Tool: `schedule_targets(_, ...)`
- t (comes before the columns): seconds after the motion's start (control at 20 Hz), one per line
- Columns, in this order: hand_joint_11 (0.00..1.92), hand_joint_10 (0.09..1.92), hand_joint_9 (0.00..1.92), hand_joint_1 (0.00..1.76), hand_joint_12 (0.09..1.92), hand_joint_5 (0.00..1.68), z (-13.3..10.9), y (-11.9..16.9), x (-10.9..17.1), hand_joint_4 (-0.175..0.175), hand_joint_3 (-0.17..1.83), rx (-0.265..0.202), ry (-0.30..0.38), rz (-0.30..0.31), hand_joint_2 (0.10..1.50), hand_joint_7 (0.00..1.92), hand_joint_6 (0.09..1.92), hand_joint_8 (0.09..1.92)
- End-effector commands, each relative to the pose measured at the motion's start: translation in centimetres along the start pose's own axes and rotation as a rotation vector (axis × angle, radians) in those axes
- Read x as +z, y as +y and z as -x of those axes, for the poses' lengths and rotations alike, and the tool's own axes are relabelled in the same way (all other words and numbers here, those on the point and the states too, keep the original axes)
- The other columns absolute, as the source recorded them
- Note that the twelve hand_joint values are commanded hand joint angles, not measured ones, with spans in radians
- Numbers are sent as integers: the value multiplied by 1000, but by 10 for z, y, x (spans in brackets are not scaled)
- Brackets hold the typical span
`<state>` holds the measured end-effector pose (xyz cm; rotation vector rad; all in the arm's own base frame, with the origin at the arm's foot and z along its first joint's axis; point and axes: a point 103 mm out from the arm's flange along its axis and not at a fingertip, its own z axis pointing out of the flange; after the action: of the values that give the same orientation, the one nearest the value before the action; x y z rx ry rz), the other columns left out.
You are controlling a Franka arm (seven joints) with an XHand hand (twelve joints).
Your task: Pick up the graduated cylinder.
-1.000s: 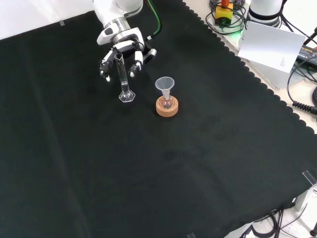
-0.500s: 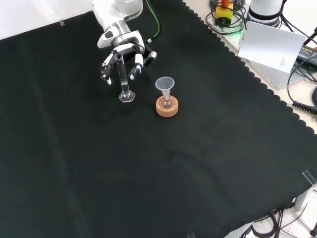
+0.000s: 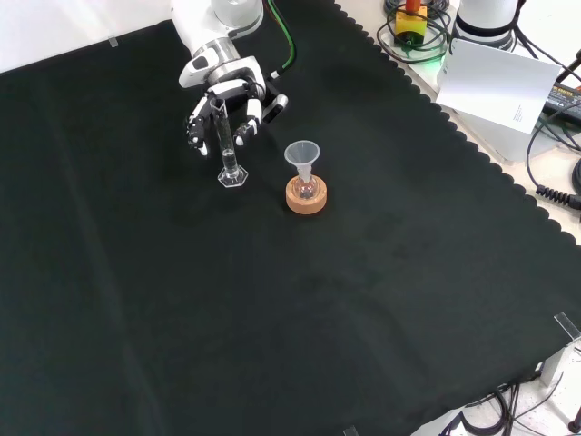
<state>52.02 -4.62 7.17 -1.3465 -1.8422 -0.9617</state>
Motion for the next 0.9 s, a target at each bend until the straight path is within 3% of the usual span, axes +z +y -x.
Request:
schedule_targets(0.05,626,424,901,1072,1209,529,0,0,0,31,635,-1,6,6,738,590,468,612)
schedule_targets(0.9,725,400,942,1092,1155,555,-3,1,1,24,635,-8,12,-5,773,621,588,620)
